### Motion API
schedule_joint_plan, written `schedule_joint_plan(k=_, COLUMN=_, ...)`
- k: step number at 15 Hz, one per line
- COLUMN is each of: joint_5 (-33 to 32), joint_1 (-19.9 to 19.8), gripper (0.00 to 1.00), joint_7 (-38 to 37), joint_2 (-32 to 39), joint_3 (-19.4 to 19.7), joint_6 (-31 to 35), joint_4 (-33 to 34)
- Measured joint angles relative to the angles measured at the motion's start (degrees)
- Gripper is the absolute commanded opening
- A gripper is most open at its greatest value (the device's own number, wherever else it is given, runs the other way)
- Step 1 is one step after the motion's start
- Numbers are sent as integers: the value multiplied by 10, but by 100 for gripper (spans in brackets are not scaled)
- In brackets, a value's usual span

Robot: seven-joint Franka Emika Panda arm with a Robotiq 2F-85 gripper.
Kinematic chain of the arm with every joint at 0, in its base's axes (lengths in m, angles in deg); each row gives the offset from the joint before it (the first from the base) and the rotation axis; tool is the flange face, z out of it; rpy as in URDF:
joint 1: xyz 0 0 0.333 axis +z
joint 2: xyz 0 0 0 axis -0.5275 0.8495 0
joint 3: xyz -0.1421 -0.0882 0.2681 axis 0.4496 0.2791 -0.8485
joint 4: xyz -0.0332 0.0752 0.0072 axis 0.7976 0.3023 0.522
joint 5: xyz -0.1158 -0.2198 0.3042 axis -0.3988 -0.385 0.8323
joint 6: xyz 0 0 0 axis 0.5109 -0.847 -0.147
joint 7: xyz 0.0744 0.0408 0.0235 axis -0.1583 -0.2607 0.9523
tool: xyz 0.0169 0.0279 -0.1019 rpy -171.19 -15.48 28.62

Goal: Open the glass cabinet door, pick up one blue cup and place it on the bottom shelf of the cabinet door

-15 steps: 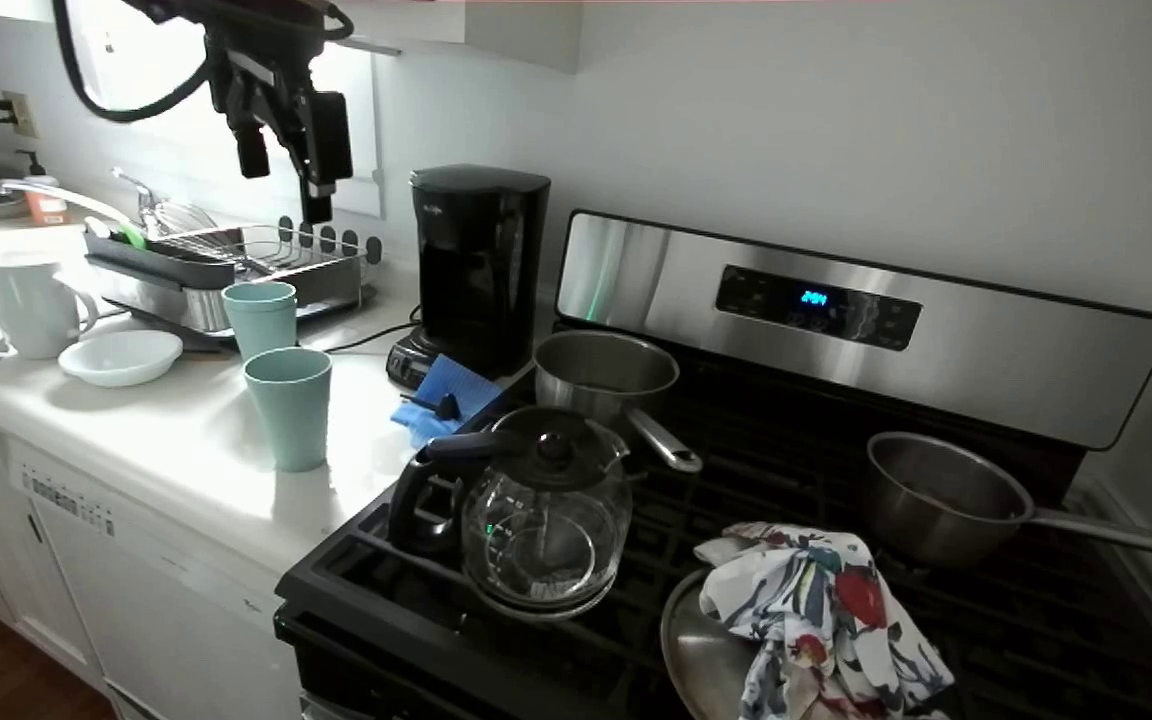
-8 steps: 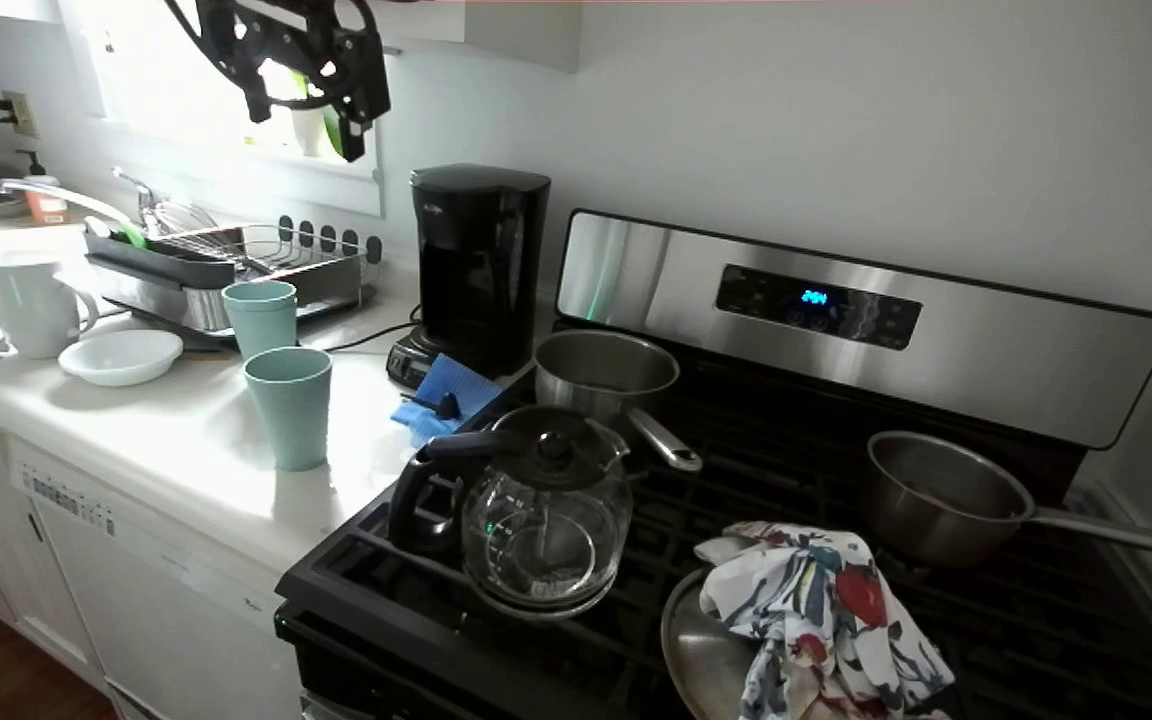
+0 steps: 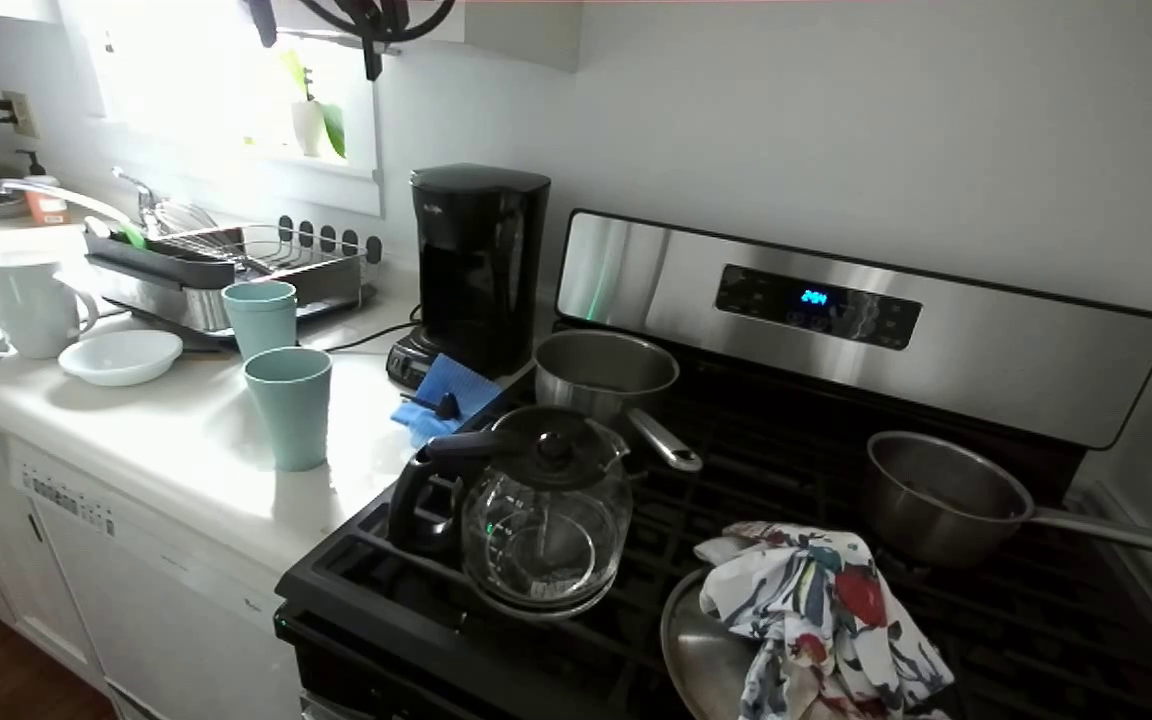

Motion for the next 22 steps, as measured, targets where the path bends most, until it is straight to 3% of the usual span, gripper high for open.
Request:
schedule_joint_plan(k=8, joint_5=8, joint_1=-1, gripper=100, joint_7=10, joint_2=7, joint_3=-6, joint_6=4, joint_4=17)
schedule_joint_plan(k=15, joint_5=135, joint_1=-1, gripper=100, joint_7=142, joint_2=19, joint_3=27, joint_6=25, joint_4=30)
schedule_joint_plan(k=22, joint_5=226, joint_1=-10, gripper=100, joint_7=226, joint_2=69, joint_3=41, joint_6=-52, joint_4=89)
